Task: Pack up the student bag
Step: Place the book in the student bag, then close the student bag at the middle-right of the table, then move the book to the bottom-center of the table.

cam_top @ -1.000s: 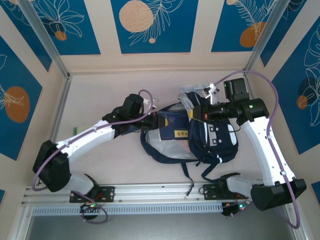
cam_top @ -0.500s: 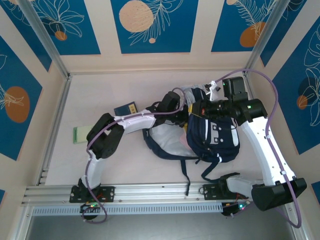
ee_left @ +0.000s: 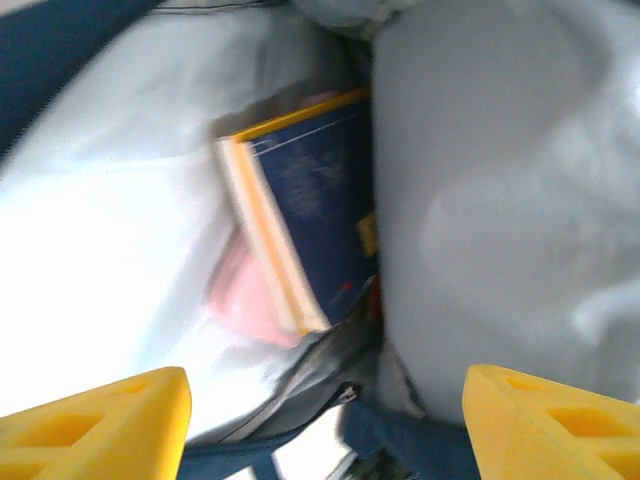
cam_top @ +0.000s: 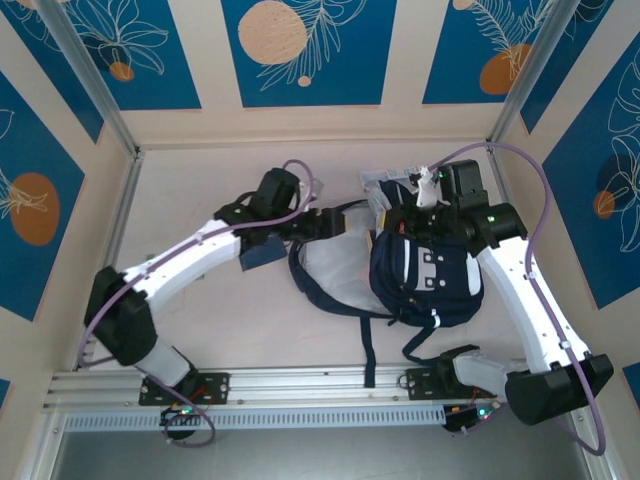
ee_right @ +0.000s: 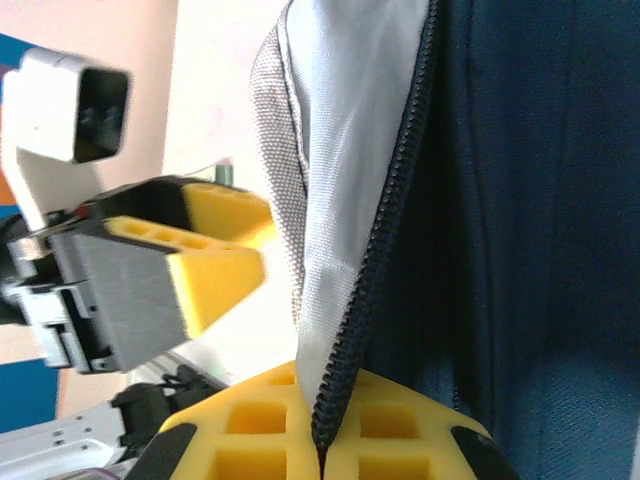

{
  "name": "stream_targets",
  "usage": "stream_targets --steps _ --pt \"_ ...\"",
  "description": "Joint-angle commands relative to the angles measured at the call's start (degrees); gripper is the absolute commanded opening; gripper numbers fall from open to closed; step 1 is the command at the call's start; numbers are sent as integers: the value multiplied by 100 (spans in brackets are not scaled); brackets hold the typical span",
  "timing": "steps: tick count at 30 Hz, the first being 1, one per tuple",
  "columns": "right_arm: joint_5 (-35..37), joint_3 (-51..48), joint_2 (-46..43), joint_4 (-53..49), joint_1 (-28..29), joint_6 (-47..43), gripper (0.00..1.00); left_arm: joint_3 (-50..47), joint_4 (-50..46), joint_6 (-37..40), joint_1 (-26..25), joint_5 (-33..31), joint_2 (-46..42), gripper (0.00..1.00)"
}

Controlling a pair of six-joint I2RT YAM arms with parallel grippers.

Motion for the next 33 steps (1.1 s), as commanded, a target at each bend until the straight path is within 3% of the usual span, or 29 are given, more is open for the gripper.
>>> stream_targets --steps 1,4,6,11,12,13,16,22,27,33 --pt "1319 17 175 -237 169 -346 0 -394 -1109 445 457 -833 -372 71" --pt "2344 75 389 -460 253 -326 0 -626 -1632 343 1182 -1368 -550 72" --pt "3412 253 601 -789 269 -102 0 -700 -1830 374 1577 -1600 -483 72" --pt "5045 519 940 -987 454 -368 0 -681 -1790 563 1953 -2215 70 73" --pt "5088 516 963 -923 487 -443 2 -580 -1819 552 1980 -2281 264 74" --pt "4939 530 995 -885 503 -499 12 -477 -1821 545 1998 -2281 457 74" --pt "4576 511 1078 -810 674 -496 28 -143 -1802 698 2021 -2260 1026 74" --pt "4324 394 1059 -582 1342 -549 47 513 -1566 994 2014 -1743 2080 68" --pt "4120 410 1042 -444 1684 -598 50 696 -1573 951 1920 -1291 2618 62" --pt "3405 176 988 76 1867 -581 46 -284 -1243 852 1534 -905 2448 58"
